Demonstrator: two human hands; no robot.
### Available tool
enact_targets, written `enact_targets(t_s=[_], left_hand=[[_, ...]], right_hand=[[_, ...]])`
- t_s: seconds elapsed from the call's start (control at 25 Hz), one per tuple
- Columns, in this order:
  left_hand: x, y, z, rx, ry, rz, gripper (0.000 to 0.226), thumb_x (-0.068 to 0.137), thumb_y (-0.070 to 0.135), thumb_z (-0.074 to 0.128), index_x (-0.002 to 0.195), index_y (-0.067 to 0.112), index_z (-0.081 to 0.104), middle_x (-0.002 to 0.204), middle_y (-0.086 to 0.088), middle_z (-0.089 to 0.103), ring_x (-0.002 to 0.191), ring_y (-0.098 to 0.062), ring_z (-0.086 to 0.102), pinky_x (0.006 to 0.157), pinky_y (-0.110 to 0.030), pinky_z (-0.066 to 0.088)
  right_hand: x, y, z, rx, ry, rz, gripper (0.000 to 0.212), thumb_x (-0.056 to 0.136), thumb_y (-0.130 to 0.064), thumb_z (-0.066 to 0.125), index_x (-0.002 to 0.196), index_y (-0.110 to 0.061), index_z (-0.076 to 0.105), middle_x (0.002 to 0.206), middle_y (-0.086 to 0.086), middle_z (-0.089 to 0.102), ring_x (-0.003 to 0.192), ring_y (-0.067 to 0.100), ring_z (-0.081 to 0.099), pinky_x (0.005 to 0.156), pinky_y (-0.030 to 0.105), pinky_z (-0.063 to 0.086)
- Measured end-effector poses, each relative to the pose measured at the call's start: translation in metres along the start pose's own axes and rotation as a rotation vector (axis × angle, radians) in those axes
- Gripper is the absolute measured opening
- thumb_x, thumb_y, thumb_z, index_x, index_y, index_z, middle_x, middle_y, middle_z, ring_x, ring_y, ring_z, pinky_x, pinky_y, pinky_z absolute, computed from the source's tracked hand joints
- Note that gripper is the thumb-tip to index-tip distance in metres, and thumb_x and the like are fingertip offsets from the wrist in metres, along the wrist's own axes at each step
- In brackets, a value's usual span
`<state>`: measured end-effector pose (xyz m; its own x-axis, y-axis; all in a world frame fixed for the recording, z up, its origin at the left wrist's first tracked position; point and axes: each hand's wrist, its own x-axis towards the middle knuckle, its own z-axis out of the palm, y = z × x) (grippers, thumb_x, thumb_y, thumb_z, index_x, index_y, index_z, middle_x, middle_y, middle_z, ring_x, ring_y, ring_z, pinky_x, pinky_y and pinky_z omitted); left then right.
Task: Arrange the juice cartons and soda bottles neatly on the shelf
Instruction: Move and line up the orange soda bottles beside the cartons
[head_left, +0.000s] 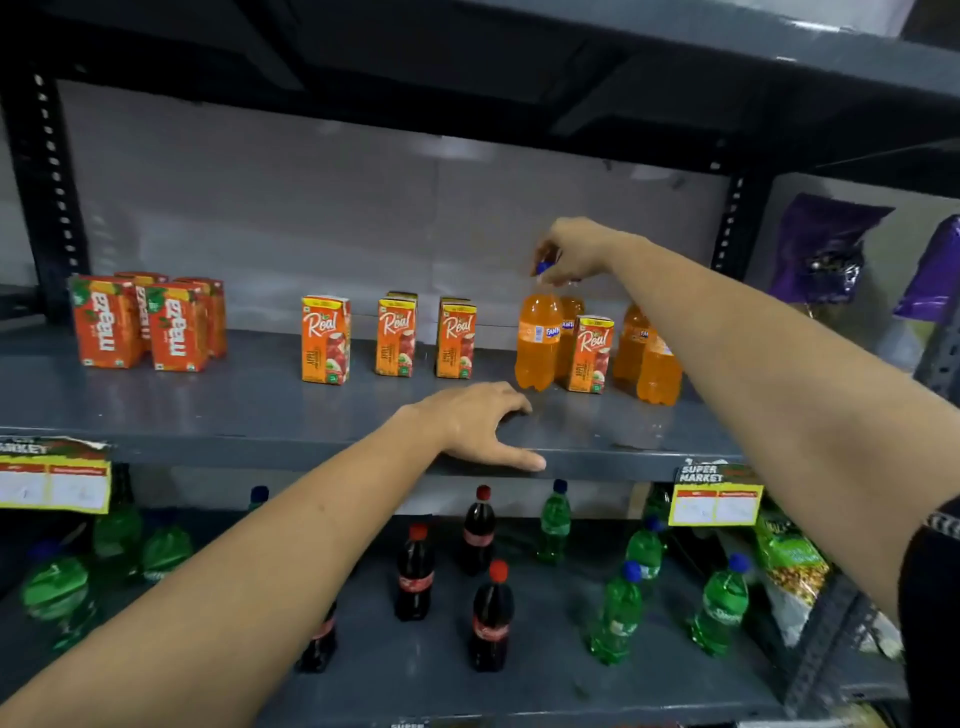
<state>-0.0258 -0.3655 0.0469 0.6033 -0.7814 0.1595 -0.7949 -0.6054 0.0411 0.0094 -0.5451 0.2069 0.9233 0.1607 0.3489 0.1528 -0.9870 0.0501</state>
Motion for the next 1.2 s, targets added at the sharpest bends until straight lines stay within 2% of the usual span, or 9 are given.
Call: enact_targets(t_s=[0.12, 0.24, 0.32, 0.44, 0.56, 0.64, 0.8, 1.04, 1.2], left_hand=[[0.012, 0.002, 0.003, -0.089, -0.014, -0.02, 0.092, 0.065, 0.078, 0.058, 0.138, 0.025, 0.041, 0.14, 0.005, 0.043, 0.124, -0.016, 0.044, 0.103, -0.04, 0.04], [0.014, 0.0, 0.008, -0.165, 0.019, -0.047, 0.091, 0.06, 0.079, 0.061, 0.135, 0.029, 0.044, 0.136, 0.009, 0.043, 0.122, -0.012, 0.044, 0.104, -0.037, 0.039], [0.014, -0.001, 0.01, -0.184, 0.027, -0.065, 0.092, 0.058, 0.081, 0.06, 0.134, 0.032, 0.045, 0.135, 0.011, 0.044, 0.121, -0.01, 0.044, 0.103, -0.035, 0.039], [0.014, -0.001, 0.01, -0.191, 0.032, -0.072, 0.092, 0.057, 0.081, 0.061, 0.133, 0.033, 0.046, 0.133, 0.012, 0.044, 0.12, -0.01, 0.045, 0.101, -0.031, 0.037], [0.011, 0.001, 0.008, -0.198, 0.026, -0.09, 0.091, 0.059, 0.079, 0.063, 0.135, 0.032, 0.045, 0.135, 0.012, 0.044, 0.122, -0.011, 0.044, 0.103, -0.032, 0.037], [0.008, 0.002, 0.007, -0.189, 0.021, -0.103, 0.091, 0.06, 0.079, 0.061, 0.136, 0.031, 0.045, 0.137, 0.011, 0.044, 0.123, -0.011, 0.043, 0.104, -0.035, 0.037], [0.0, 0.003, 0.007, -0.173, 0.013, -0.12, 0.092, 0.062, 0.082, 0.055, 0.138, 0.031, 0.042, 0.14, 0.01, 0.044, 0.126, -0.013, 0.043, 0.104, -0.036, 0.038], [-0.027, -0.021, 0.004, -0.083, -0.01, -0.166, 0.097, 0.061, 0.089, 0.043, 0.141, 0.035, 0.035, 0.147, 0.009, 0.038, 0.132, -0.014, 0.039, 0.105, -0.042, 0.037], [-0.046, -0.041, 0.001, -0.046, -0.001, -0.222, 0.105, 0.056, 0.095, 0.035, 0.142, 0.036, 0.033, 0.15, 0.01, 0.036, 0.134, -0.016, 0.037, 0.106, -0.043, 0.036]], right_hand=[[0.007, 0.019, 0.011, 0.044, -0.012, -0.011, 0.026, 0.084, -0.014, 0.064, 0.11, -0.011, 0.062, 0.102, 0.005, 0.058, 0.083, 0.015, 0.057, 0.056, 0.015, 0.04], [0.009, 0.036, 0.013, 0.128, -0.009, -0.038, 0.039, 0.082, -0.021, 0.068, 0.118, -0.017, 0.056, 0.107, 0.003, 0.054, 0.089, 0.017, 0.057, 0.055, 0.016, 0.041], [0.004, 0.05, 0.006, 0.152, -0.045, -0.022, 0.047, 0.076, -0.03, 0.073, 0.119, -0.021, 0.055, 0.108, 0.001, 0.054, 0.094, 0.02, 0.056, 0.061, 0.022, 0.045], [-0.004, 0.074, 0.005, -0.009, -0.169, 0.016, 0.043, 0.069, -0.041, 0.076, 0.104, -0.025, 0.058, 0.103, -0.001, 0.056, 0.095, 0.021, 0.055, 0.074, 0.033, 0.048], [-0.008, 0.084, 0.024, -0.01, -0.297, 0.052, 0.053, 0.072, -0.032, 0.076, 0.119, -0.02, 0.056, 0.116, 0.005, 0.057, 0.106, 0.025, 0.057, 0.086, 0.038, 0.052], [-0.01, 0.085, 0.034, 0.051, -0.288, 0.065, 0.055, 0.076, -0.021, 0.073, 0.127, -0.017, 0.051, 0.119, 0.008, 0.057, 0.104, 0.025, 0.059, 0.082, 0.035, 0.053], [-0.019, 0.084, 0.03, 0.139, -0.315, 0.11, 0.043, 0.082, -0.011, 0.066, 0.123, -0.01, 0.052, 0.109, 0.012, 0.059, 0.088, 0.022, 0.064, 0.063, 0.027, 0.053], [-0.035, 0.051, 0.009, 0.229, -0.439, 0.066, 0.034, 0.082, -0.012, 0.066, 0.115, -0.009, 0.058, 0.114, 0.01, 0.062, 0.097, 0.024, 0.066, 0.072, 0.03, 0.058], [-0.03, 0.01, 0.006, 0.336, -0.455, 0.028, 0.039, 0.079, -0.011, 0.07, 0.116, -0.006, 0.059, 0.11, 0.011, 0.063, 0.095, 0.026, 0.067, 0.063, 0.025, 0.059]])
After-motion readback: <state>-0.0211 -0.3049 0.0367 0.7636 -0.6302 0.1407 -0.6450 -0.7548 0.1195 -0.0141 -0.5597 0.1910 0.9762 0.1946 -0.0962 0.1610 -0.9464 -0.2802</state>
